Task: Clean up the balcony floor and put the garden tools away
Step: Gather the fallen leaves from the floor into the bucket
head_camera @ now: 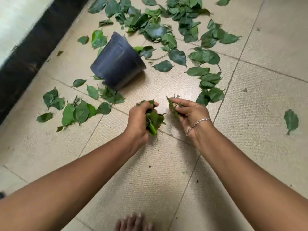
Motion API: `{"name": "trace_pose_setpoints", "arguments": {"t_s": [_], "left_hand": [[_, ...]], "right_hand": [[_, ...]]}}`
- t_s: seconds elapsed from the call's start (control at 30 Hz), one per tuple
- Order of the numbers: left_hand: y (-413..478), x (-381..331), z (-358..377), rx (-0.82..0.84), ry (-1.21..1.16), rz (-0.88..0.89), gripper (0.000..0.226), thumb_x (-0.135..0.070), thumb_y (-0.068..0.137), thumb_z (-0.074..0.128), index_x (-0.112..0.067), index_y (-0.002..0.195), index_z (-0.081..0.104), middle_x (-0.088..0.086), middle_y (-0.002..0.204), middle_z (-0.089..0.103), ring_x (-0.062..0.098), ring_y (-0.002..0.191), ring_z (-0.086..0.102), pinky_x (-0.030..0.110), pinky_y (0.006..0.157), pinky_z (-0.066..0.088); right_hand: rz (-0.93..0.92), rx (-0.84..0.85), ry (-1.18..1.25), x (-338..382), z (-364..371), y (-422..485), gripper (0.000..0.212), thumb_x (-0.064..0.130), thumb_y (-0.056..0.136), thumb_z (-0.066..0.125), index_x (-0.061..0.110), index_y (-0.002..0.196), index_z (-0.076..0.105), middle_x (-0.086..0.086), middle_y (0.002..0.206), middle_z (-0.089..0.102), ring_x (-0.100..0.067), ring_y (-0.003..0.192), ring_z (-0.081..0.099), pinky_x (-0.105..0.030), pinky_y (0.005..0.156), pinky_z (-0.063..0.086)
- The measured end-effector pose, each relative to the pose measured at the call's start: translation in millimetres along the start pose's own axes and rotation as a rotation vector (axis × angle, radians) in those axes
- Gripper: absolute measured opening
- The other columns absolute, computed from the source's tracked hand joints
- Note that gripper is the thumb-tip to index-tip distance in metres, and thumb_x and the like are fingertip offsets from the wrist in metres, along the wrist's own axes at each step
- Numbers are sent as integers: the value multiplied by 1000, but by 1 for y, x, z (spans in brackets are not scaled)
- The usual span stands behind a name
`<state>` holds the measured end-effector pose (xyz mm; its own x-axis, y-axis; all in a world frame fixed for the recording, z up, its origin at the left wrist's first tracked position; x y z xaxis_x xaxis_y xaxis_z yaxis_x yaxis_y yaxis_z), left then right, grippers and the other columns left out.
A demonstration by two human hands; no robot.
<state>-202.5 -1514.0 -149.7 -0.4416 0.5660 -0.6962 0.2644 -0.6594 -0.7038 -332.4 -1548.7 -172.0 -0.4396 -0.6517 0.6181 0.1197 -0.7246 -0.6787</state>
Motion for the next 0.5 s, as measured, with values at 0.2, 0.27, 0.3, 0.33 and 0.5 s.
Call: {"name": "trace_pose_setpoints", "arguments": {"t_s": [0.2,0.27,0.3,0.33,0.5], "left_hand": [[-37,-16,29,-78,-49,-82,27,-22,95,44,-13,71,54,-2,46,55,11,39,53,23,50,36],[-57,-23,44,-78,-53,-101,29,-24,96,43,-13,72,54,-1,49,57,10,39,55,21,47,38],[-69,-25,51,-82,-45,-116,30,-25,97,43,-13,72,55,0,52,58,11,40,56,19,45,39],[-83,-28,58,-89,-29,-136,30,-27,97,43,-13,73,55,1,57,59,11,43,57,18,44,40],[-166,-64,93,-164,38,-168,42,-49,95,44,-12,82,57,9,80,65,21,67,62,25,55,46]], "right_hand": [[25,-96,-16,36,-26,-44,35,-21,75,53,5,61,73,-11,84,68,-18,81,64,-20,73,55],[23,-141,26,58,-35,-68,31,-21,75,52,2,67,72,-15,87,67,-21,80,63,-19,71,55],[25,-157,37,69,-38,-81,29,-20,76,52,1,71,71,-15,88,66,-21,81,61,-18,70,54],[28,-169,56,79,-38,-95,27,-20,78,51,-1,77,69,-15,89,66,-21,81,60,-16,69,54],[53,-255,206,134,-22,-177,24,-20,80,47,-3,86,64,-12,89,67,-15,73,60,-11,58,50]]}}
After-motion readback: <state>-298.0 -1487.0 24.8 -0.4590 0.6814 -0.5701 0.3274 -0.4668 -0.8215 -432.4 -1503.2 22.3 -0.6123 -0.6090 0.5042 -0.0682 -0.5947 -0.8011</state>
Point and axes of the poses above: each hand's wrist, its own y-axis towards the middle knuckle, its own z-axis out of the palm, x = y × z, the point moved 5 cm from there along y, towards the middle knuckle
